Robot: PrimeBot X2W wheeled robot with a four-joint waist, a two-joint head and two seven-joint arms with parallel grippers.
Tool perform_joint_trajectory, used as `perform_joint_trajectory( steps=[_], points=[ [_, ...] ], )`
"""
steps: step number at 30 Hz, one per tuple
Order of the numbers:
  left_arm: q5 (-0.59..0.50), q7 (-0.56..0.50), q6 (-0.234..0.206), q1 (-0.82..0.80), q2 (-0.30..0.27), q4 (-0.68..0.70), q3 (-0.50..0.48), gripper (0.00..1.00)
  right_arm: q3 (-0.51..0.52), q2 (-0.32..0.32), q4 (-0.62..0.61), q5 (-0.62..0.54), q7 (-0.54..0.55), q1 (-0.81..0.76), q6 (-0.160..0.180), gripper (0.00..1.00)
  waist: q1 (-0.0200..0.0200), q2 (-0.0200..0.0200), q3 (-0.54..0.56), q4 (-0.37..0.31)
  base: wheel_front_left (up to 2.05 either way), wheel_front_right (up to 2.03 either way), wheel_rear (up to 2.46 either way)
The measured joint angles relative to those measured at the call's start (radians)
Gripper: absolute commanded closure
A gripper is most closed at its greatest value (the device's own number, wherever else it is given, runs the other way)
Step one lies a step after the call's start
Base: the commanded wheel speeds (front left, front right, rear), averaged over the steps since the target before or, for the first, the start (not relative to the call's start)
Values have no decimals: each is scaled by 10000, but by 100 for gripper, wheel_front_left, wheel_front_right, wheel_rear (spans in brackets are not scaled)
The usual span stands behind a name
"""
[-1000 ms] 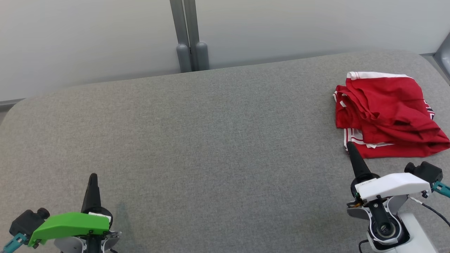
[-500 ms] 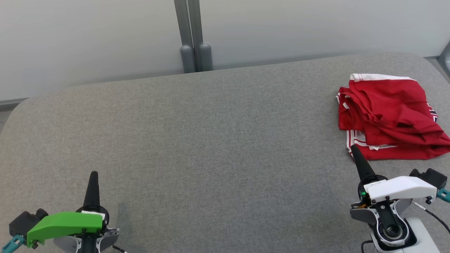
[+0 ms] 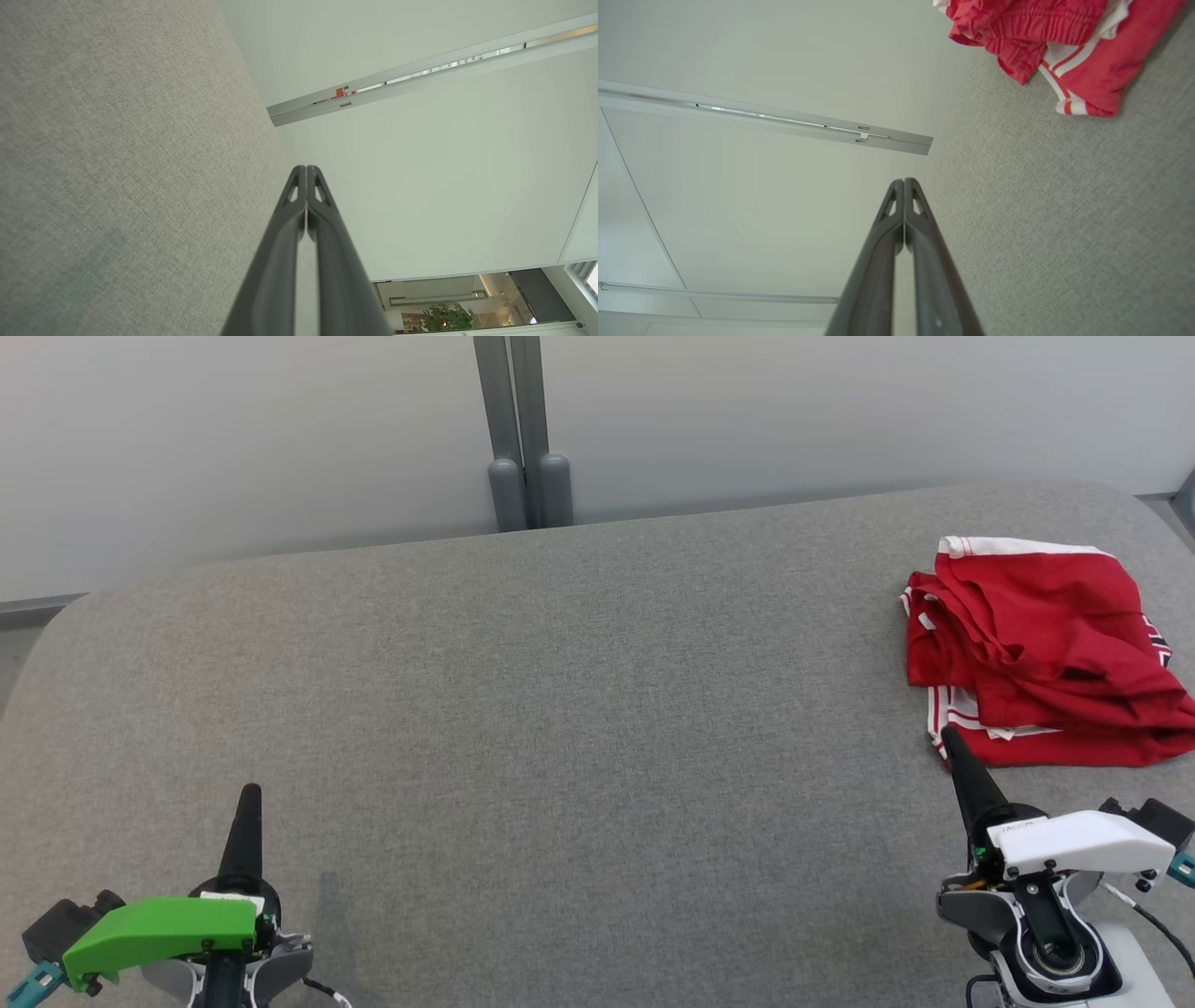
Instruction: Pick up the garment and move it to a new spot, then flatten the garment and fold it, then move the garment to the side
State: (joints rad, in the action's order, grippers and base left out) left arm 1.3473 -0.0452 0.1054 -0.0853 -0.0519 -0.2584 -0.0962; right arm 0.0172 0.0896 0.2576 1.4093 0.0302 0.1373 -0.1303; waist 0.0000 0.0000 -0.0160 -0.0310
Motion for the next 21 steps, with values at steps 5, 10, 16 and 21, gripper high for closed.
perform_joint_trajectory(
  steps=[5,10,16,21],
  points=[
    [374,-117,19,-64,2,21,-23,100,130,-50,-19,328,127,-42,0,100,0,0,18,43,0,0,0],
    [805,-215,77,-73,4,35,-46,100,255,-88,-38,631,219,-83,0,100,0,0,35,84,0,0,0],
    [1237,-336,102,-81,6,54,-77,100,401,-146,-52,1001,347,-105,0,100,1,0,57,136,0,0,0],
    [1570,-420,146,-91,8,73,-100,100,518,-182,-63,1279,435,-140,0,100,1,0,73,177,0,0,0]
  ],
)
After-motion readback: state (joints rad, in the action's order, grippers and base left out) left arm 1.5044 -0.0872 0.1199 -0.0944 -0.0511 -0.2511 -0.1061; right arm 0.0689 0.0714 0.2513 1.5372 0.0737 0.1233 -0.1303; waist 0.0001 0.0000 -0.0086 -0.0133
